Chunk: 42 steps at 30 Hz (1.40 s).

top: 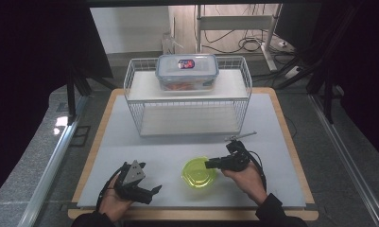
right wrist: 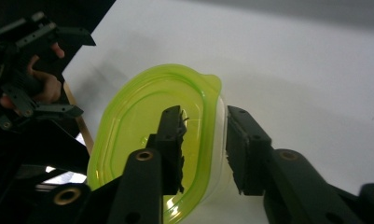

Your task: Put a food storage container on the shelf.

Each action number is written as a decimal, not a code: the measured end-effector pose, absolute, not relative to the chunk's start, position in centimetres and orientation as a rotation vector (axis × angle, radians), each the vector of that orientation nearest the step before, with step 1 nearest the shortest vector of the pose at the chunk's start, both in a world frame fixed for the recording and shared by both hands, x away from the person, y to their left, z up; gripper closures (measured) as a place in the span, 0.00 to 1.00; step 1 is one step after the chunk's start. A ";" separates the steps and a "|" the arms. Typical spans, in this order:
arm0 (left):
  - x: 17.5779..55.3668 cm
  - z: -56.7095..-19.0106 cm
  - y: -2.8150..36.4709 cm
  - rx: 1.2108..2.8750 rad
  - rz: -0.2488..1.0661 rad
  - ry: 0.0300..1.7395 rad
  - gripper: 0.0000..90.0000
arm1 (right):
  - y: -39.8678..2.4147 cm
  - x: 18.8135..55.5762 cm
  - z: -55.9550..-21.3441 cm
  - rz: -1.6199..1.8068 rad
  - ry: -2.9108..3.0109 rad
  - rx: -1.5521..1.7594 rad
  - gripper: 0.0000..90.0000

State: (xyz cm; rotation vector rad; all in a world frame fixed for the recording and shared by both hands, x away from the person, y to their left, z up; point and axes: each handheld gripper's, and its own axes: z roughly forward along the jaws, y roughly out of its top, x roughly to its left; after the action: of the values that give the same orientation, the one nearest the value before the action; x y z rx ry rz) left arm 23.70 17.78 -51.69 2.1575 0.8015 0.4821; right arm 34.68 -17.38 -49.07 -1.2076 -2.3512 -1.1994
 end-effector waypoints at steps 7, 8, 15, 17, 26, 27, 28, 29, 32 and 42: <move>23.7 -51.7 17.7 2.160 0.482 0.801 0.05 | -17.6 34.7 -49.1 -1.185 -2.355 -1.193 0.89; 23.7 -51.7 17.7 2.159 0.482 0.800 0.05 | -17.5 34.7 -49.0 -1.180 -2.371 -1.189 0.89; 23.7 -51.7 17.8 2.158 0.485 0.799 0.05 | -17.3 34.5 -48.6 -1.176 -2.392 -1.177 0.90; 23.7 -51.7 17.7 2.159 0.484 0.799 0.05 | -17.4 34.5 -48.6 -1.171 -2.390 -1.175 0.90; 23.7 -51.7 17.7 2.162 0.483 0.798 0.05 | -17.4 35.2 -48.9 -1.212 -2.371 -1.209 0.79; 23.7 -51.7 17.7 2.162 0.484 0.797 0.05 | -17.3 35.3 -48.9 -1.215 -2.365 -1.203 0.79; 23.7 -51.7 17.7 2.163 0.485 0.797 0.05 | -17.2 35.4 -49.0 -1.209 -2.362 -1.201 0.79; 23.7 -51.7 17.7 2.163 0.485 0.795 0.05 | -17.1 35.4 -49.1 -1.200 -2.368 -1.198 0.80; 23.7 -51.7 17.7 2.164 0.487 0.794 0.05 | -16.9 35.6 -49.4 -1.193 -2.338 -1.190 0.88; 23.7 -51.7 17.7 2.162 0.491 0.793 0.05 | -17.0 35.4 -48.5 -1.217 -2.286 -1.156 0.91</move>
State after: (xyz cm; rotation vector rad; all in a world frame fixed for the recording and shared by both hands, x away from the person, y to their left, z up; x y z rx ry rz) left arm 23.65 17.70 -51.66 2.1616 0.7925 0.4906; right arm 35.41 -16.96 -48.53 -1.1563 -2.2865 -1.2173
